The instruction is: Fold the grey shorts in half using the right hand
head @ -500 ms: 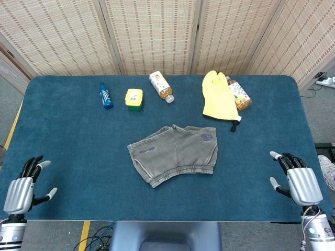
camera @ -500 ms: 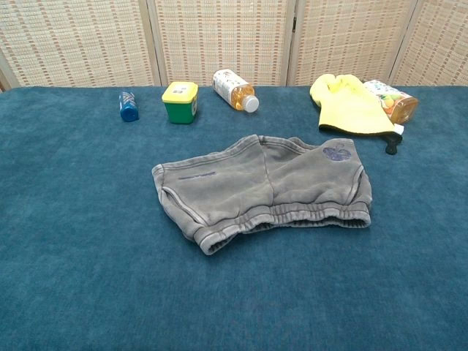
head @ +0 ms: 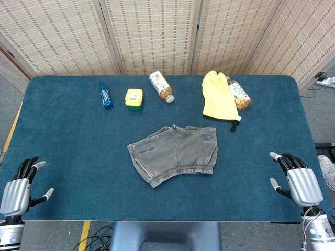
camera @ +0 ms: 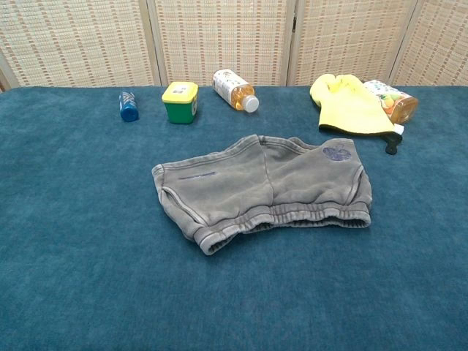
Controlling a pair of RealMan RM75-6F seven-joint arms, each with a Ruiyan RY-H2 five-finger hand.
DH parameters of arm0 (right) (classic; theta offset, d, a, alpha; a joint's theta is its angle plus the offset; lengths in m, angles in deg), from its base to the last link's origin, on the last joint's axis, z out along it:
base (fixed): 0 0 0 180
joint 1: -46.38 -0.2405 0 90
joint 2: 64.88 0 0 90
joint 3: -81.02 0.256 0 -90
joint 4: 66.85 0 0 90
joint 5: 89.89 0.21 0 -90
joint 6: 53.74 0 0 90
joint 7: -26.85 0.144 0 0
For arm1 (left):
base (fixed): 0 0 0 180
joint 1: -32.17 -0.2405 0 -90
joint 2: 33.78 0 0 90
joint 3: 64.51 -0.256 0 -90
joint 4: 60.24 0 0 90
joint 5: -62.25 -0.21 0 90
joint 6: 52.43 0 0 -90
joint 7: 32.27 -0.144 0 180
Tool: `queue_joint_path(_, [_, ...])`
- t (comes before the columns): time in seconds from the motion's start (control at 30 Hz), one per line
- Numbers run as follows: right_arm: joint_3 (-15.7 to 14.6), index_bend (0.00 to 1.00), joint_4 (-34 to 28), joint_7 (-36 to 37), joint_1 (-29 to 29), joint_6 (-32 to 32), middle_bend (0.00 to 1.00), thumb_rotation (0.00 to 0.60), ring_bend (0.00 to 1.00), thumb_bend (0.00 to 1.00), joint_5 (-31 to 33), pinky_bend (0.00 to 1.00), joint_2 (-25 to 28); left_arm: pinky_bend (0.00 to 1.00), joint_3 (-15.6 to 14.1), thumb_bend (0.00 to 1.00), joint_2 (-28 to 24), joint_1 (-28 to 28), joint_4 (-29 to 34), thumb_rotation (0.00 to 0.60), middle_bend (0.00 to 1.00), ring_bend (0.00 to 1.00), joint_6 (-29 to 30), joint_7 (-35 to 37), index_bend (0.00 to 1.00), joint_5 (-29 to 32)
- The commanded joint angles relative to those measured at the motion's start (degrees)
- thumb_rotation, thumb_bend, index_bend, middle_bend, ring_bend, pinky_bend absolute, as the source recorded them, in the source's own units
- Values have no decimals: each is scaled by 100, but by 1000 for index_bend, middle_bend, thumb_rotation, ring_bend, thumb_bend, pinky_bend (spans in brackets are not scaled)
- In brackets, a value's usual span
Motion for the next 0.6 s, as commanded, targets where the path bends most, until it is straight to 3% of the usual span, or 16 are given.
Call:
queue_joint_path(0.03, [-11,171,32,5,-32,-59,321,600,223,321,-15,230,3,282,-17,246,-14,-15,7,600,116,75,9,16,234,-21])
queue_joint_path(0.13, [20,178,110,-37,-122,-164,330,600,244,321,-22,251,-29,282,-36,246,-23,-35,10,600,116,75,15,33,233,-34])
queue_joint_path(0.3, [150,224,363,-67,-519,-611,392,600,359,320,-59,355,-178,282,-56,246,-39,-72,8,600,116,75,47,71,233,-60])
queue_joint_path(0.4, [223,257,572,-110,-831,-944,484,600,501,273,-122,522,-322,282,-47,246,-49,-91,-4,600,116,75,72,102,234,-56])
queue_joint_path(0.5, [304,286,804,-203,-1146,-1231,653,600,681,202,-185,774,-526,282,-30,246,-62,-93,-17,600,116,75,81,118,233,-60])
queue_joint_path(0.6, [386,332,1125,-248,-1442,-1422,803,600,823,165,-263,922,-832,282,-25,246,-70,-84,-8,600,116,75,74,114,233,-77])
